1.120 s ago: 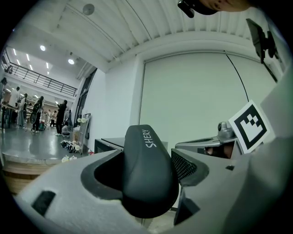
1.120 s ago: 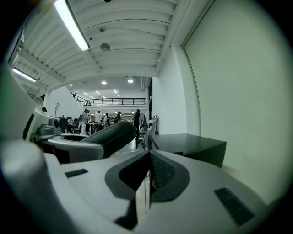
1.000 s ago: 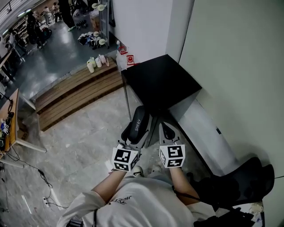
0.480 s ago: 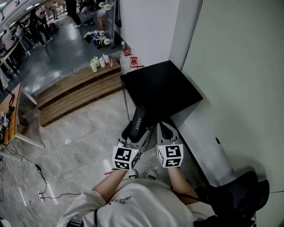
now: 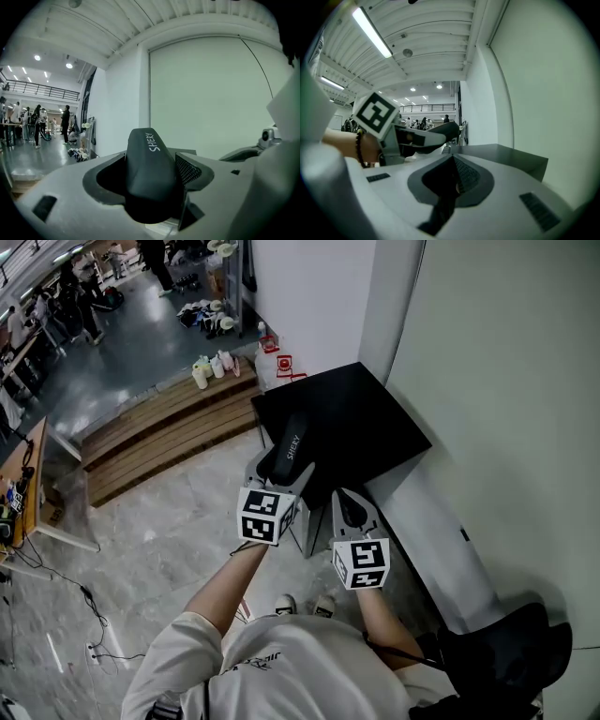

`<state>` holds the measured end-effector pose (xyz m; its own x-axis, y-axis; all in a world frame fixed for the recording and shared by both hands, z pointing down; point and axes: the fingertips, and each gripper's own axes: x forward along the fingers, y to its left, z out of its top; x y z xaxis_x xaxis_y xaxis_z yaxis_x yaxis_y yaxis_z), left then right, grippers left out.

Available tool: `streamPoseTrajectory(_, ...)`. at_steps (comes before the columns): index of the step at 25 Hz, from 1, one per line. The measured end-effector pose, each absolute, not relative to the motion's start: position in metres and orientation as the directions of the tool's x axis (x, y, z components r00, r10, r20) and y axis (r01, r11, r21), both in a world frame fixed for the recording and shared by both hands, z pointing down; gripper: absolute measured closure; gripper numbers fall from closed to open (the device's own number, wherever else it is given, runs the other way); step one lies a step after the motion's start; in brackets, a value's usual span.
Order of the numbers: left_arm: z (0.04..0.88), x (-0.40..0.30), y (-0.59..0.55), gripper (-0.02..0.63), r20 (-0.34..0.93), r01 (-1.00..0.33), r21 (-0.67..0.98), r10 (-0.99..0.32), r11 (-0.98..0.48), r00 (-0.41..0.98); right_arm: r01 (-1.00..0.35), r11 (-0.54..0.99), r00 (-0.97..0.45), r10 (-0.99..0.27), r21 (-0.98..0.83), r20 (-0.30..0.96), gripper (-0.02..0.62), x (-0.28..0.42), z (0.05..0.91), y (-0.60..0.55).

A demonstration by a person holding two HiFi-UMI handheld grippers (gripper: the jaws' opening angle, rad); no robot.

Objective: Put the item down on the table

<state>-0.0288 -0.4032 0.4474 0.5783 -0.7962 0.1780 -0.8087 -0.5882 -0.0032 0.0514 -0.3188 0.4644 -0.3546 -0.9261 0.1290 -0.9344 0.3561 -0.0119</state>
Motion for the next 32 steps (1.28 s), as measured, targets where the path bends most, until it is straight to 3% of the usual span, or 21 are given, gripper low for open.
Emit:
streamPoseTrajectory(17,0.478,0.027,-0.509,0.262,0.379,-0.794,-0.053,-0.747,-0.606,0.546,-0.957,0.290,-0.285,-0.946,0.012,0.153,0.592,0.096,0.450,-0.430)
streamPoseTrajectory(32,0.518,0.026,-0.520,0.261,0.472,-0.780,-0.084,-0.714,-0.621,0.517,-0.952,0.305,-0.302,-0.945,0.002,0.126,0.592,0.092,0.449,-0.432)
